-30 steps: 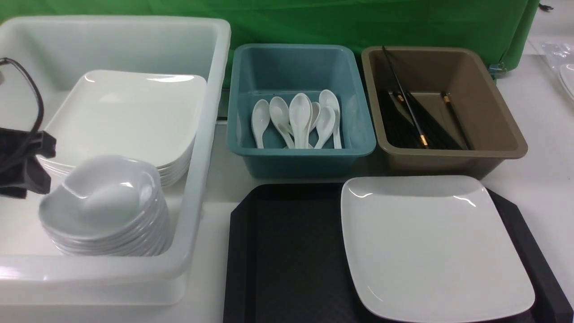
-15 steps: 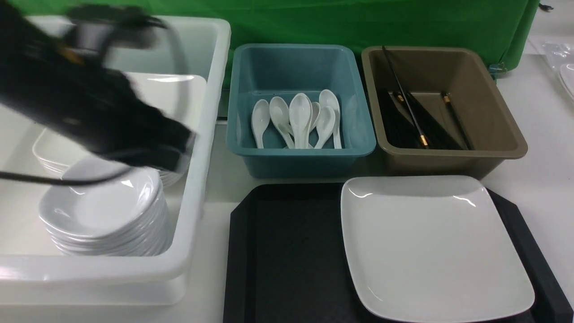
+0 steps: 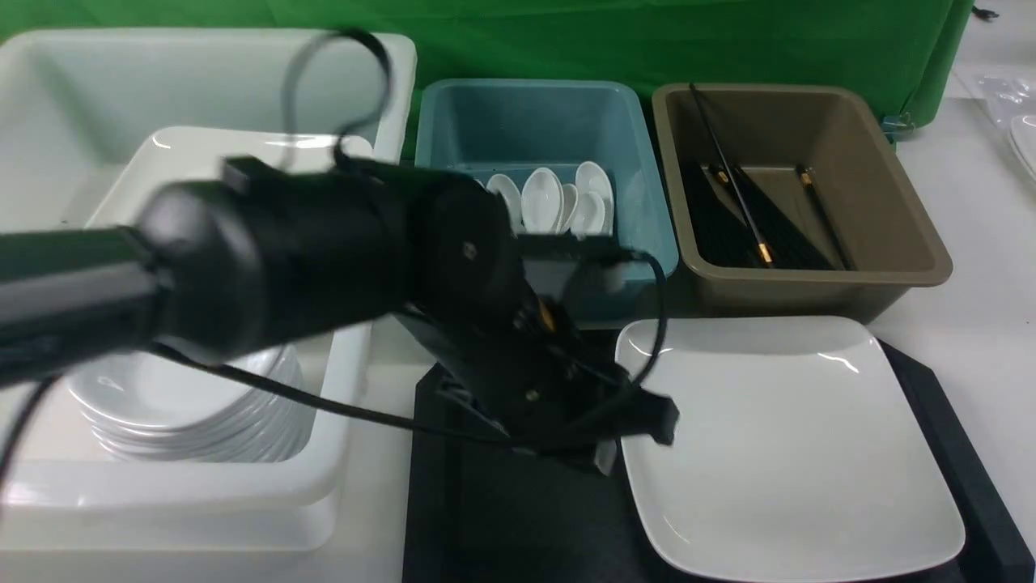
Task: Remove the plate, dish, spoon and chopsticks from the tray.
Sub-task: Use the left arm to grab a plate from the dinner plate
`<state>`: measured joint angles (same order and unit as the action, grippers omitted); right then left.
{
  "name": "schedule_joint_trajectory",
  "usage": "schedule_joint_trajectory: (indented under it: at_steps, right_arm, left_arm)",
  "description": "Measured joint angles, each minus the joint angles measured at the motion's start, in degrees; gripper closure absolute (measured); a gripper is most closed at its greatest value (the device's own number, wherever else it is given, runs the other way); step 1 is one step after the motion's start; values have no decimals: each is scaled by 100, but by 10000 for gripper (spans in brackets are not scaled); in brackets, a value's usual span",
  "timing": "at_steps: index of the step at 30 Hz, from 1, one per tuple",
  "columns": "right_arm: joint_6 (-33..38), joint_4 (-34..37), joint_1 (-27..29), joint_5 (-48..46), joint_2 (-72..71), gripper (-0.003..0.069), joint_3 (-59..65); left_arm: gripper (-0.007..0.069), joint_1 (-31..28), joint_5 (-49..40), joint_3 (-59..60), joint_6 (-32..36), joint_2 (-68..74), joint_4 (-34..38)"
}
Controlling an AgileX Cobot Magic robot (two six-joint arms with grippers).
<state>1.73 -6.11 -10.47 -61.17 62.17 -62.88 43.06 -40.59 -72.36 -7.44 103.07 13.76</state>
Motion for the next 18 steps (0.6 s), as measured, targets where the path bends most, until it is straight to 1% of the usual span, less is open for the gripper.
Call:
schedule_joint_trajectory:
  at_steps: [2,3,7,11,14,16,17,18]
  right_arm:
    - [-63,0,0,56,-63,552,156]
    - [-82,0,0,67,-76,552,194]
    - [-99,0,0,130,-116,552,219]
    - [-103,0,0,154,-120,552,219]
    - [-103,0,0,161,-127,551,224]
    - [-103,0,0,181,-127,550,223]
    - [-103,0,0,194,-135,548,223]
    - [-103,0,0,224,-147,546,223]
  left_arm:
    - [432,102,187,0,15,263,-7]
    - [405,123,269,0,15,345,-7]
    - [246,203,633,0,15,606,33]
    - [135,207,942,0,15,803,170]
    - [92,207,1095,-2,97,940,326]
    - [94,207,1155,-8,152,939,386]
    - [115,207,1255,-8,192,972,431]
    - [165,207,1345,-8,223,982,451]
